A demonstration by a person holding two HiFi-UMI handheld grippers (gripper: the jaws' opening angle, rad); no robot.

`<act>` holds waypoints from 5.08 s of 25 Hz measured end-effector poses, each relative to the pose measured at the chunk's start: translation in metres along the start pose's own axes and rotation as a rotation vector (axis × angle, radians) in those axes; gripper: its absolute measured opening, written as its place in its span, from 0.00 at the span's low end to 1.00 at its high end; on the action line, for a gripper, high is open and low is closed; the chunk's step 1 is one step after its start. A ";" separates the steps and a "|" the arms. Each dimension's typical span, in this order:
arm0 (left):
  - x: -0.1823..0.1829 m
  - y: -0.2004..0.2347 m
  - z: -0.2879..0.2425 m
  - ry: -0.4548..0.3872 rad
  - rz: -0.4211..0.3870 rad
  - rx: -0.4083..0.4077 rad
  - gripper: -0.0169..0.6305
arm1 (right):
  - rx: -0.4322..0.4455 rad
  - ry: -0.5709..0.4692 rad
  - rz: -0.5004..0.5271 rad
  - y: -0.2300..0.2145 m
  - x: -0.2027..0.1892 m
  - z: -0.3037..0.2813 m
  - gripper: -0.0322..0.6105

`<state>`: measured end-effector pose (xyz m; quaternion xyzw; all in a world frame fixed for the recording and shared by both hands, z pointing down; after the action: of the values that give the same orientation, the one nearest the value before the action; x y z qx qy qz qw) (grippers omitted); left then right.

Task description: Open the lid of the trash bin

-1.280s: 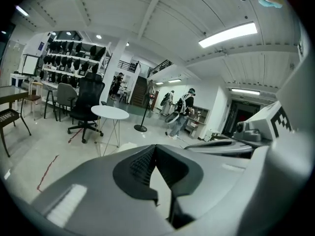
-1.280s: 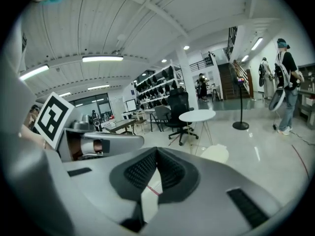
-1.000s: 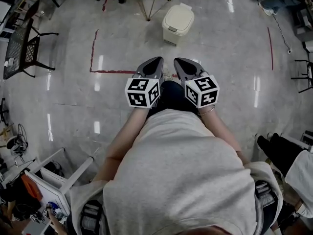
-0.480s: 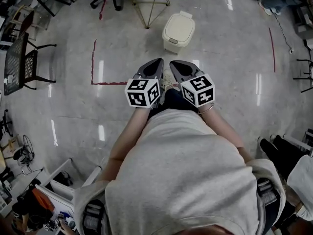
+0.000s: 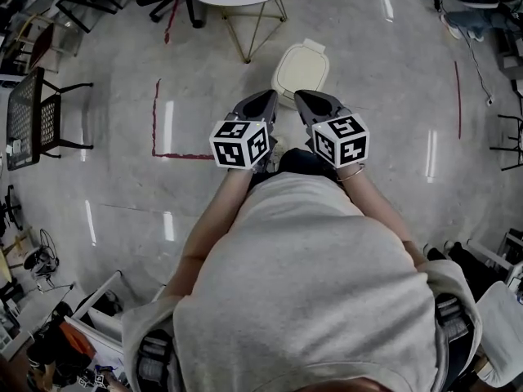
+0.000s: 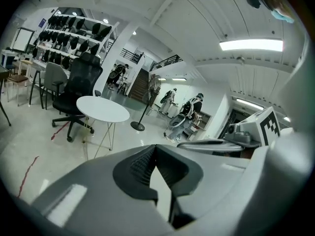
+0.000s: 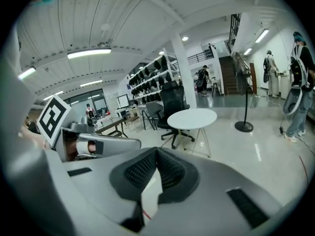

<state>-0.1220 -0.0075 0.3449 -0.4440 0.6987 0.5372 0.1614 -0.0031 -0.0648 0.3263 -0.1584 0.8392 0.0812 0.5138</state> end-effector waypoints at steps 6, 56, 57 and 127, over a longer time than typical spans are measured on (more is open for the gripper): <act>0.023 0.004 -0.036 0.003 -0.022 0.011 0.04 | -0.004 -0.036 0.001 -0.035 0.017 -0.020 0.06; -0.067 0.143 -0.109 0.472 0.095 0.022 0.04 | -0.222 0.338 -0.469 -0.072 -0.156 -0.060 0.06; -0.069 0.151 -0.111 0.471 0.087 0.035 0.04 | -0.235 0.341 -0.482 -0.072 -0.162 -0.064 0.06; -0.193 0.238 -0.219 0.611 0.086 0.023 0.04 | -0.202 0.562 -0.402 -0.105 -0.344 -0.247 0.06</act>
<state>-0.1492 -0.1102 0.7059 -0.5530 0.7391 0.3774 -0.0741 -0.0278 -0.1737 0.7483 -0.3863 0.8876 0.0143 0.2505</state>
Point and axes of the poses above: the fingertips, and each gripper's own axes: z backward along the fingers, y to its left, x out of its top, the point moved 7 cm from there along z, backward along the fingers, and after that the axes turned 12 degrees about z, right-handed, at the moved point
